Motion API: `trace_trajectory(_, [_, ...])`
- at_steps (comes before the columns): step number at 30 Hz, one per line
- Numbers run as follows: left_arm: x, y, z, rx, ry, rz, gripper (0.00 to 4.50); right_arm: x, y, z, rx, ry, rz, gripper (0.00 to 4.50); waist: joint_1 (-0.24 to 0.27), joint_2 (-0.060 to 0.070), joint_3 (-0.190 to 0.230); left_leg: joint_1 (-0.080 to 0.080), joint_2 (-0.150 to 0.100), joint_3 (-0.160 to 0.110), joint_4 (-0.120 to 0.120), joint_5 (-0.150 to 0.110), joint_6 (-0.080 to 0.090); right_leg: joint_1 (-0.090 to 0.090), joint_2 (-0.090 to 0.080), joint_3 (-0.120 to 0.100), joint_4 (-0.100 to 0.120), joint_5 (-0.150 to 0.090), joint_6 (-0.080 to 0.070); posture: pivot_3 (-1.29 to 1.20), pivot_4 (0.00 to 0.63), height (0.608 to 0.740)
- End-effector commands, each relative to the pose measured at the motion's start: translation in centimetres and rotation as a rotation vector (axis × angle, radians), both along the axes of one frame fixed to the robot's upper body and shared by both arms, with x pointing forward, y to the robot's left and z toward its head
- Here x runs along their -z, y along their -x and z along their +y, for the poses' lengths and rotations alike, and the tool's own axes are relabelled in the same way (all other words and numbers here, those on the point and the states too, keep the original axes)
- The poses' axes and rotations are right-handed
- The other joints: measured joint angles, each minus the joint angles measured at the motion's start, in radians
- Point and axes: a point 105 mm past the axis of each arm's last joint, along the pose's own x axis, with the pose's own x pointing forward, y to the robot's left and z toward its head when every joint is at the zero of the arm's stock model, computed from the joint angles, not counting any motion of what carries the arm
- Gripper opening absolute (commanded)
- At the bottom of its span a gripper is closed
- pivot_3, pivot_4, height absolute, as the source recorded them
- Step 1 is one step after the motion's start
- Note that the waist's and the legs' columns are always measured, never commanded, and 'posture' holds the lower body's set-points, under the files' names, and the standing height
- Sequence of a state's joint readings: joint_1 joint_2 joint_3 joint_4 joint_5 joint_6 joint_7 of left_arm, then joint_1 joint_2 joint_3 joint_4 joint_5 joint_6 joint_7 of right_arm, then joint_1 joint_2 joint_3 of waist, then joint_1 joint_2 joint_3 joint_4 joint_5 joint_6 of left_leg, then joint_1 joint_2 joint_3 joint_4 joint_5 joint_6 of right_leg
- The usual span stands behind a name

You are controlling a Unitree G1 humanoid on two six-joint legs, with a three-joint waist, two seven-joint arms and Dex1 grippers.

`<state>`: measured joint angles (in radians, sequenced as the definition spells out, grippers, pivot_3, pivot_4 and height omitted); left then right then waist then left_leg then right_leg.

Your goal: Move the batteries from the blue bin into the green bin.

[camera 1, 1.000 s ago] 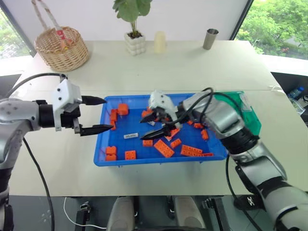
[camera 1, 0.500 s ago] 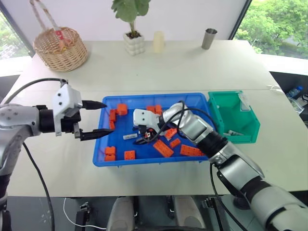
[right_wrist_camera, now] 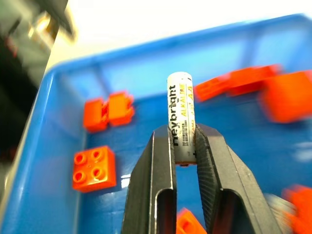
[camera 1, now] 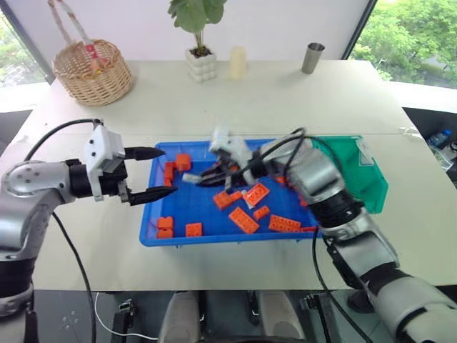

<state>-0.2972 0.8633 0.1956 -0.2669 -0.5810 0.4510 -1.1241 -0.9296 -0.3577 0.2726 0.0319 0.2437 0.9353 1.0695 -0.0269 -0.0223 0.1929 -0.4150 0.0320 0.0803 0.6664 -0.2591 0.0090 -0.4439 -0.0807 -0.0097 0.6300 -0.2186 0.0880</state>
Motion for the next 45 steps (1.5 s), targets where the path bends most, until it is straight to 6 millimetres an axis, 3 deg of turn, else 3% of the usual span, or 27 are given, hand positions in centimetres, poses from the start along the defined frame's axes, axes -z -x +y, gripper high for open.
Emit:
trace_trajectory(1, [-0.8, -0.1, 0.0, -0.004, 0.052, -0.045, 4.5, -4.9, -1.2, -5.3, 0.187, -0.086, -0.058, 0.06, 0.013, 0.0, 0.0, 0.0, 0.0, 0.0, 0.0, 0.0, 0.0, 0.0, 0.0, 0.0, 0.0, 0.0, 0.0, 0.0, 0.15, 0.736])
trace_trajectory(5, [-0.9, 0.0, -0.5, 0.025, 0.087, -0.056, 4.5, -6.2, -1.0, -14.5, 0.436, -0.065, -0.057, 0.06, 0.022, 0.0, 0.0, -0.001, 0.0, 0.001, 0.0, 0.0, 0.0, 0.0, -0.001, -0.001, -0.001, -0.001, -0.002, 0.0, 0.15, 0.736])
trace_trajectory(8, [-0.7, 0.3, -0.6, 0.047, 0.09, -0.055, 4.5, -5.7, 0.0, -18.9, 0.559, -0.025, -0.043, 0.06, 0.017, 0.0, 0.0, -0.001, -0.001, 0.002, 0.0, 0.0, 0.001, 0.0, -0.001, -0.001, -0.003, -0.001, -0.002, 0.0, 0.15, 0.736])
trace_trajectory(11, [-0.2, 0.6, -0.8, 0.064, 0.073, -0.05, 4.5, -3.5, 0.9, -22.3, 0.679, 0.035, -0.017, 0.06, 0.006, 0.0, 0.0, 0.0, 0.0, 0.002, -0.001, -0.001, 0.001, 0.0, 0.0, 0.0, -0.003, -0.001, -0.002, 0.0, 0.15, 0.736])
trace_trajectory(16, [-0.1, 0.5, -1.0, 0.076, 0.068, -0.045, 4.5, -0.6, 1.4, -25.6, 0.796, 0.138, -0.023, 0.06, 0.008, 0.0, 0.0, 0.005, 0.0, 0.002, -0.001, 0.0, 0.001, 0.002, 0.002, 0.002, -0.001, -0.002, -0.003, 0.0, 0.15, 0.736])
trace_trajectory(19, [-0.3, 0.4, -1.2, 0.086, 0.061, -0.054, 4.5, 0.1, 1.3, -26.4, 0.82, 0.171, -0.028, 1.52, 0.01, 0.0, 0.0, 0.005, 0.0, 0.002, 0.0, 0.0, 0.001, 0.002, 0.002, 0.002, -0.001, -0.002, -0.003, 0.0, 0.15, 0.736])
trace_trajectory(22, [-0.4, 0.5, -1.3, 0.09, 0.06, -0.058, 4.5, -1.0, 0.8, -25.5, 0.786, 0.144, -0.059, 3.28, 0.009, 0.0, 0.0, 0.005, 0.0, 0.003, 0.0, 0.0, 0.001, 0.002, 0.001, 0.003, -0.002, -0.002, -0.003, 0.0, 0.15, 0.736])
trace_trajectory(23, [-0.4, 0.5, -1.3, 0.091, 0.062, -0.059, 4.5, -2.0, 0.4, -24.4, 0.755, 0.109, -0.077, 3.56, 0.008, 0.0, 0.0, 0.005, 0.0, 0.003, 0.0, 0.0, 0.001, 0.002, 0.001, 0.003, -0.002, -0.002, -0.003, 0.0, 0.15, 0.736])
trace_trajectory(26, [-0.5, 0.8, -1.4, 0.094, 0.066, -0.059, 4.5, -4.2, -0.2, -20.5, 0.635, 0.016, -0.099, 3.56, 0.0, 0.001, 0.0, 0.005, 0.0, 0.003, 0.0, 0.0, 0.001, 0.001, 0.002, 0.003, -0.001, -0.002, -0.003, 0.0, 0.15, 0.736])
trace_trajectory(30, [-0.1, 1.0, -1.6, 0.098, 0.064, -0.054, 4.5, -4.7, -0.3, -15.3, 0.479, -0.035, -0.081, 3.56, 0.007, 0.0, 0.0, 0.005, 0.001, 0.001, -0.001, 0.0, 0.001, 0.002, 0.004, 0.003, -0.001, -0.002, -0.003, 0.0, 0.15, 0.736])
trace_trajectory(33, [0.6, 1.0, -1.8, 0.094, 0.069, -0.042, 4.5, -2.8, -0.9, -10.3, 0.412, -0.103, 0.018, 3.56, 0.008, 0.0, 0.0, 0.004, 0.001, 0.001, -0.001, 0.0, 0.001, 0.002, 0.003, 0.003, -0.001, -0.001, -0.002, 0.0, 0.15, 0.736])
trace_trajectory(38, [0.6, 0.9, -2.1, 0.087, 0.077, -0.055, 4.5, 1.4, -0.7, -5.9, 0.349, -0.037, 0.069, 3.56, 0.018, 0.0, 0.0, 0.001, 0.0, 0.001, 0.0, 0.0, 0.001, 0.001, 0.0, 0.001, -0.001, -0.001, -0.001, 0.0, 0.15, 0.736])
trace_trajectory(45, [0.6, 0.7, -1.9, 0.06, 0.066, -0.067, 4.5, 4.1, -1.3, -3.0, 0.355, -0.043, 0.121, 3.56, 0.012, 0.0, 0.0, 0.0, 0.0, 0.0, 0.001, 0.0, 0.001, 0.001, 0.001, 0.001, -0.001, 0.0, -0.001, 0.0, 0.15, 0.736])
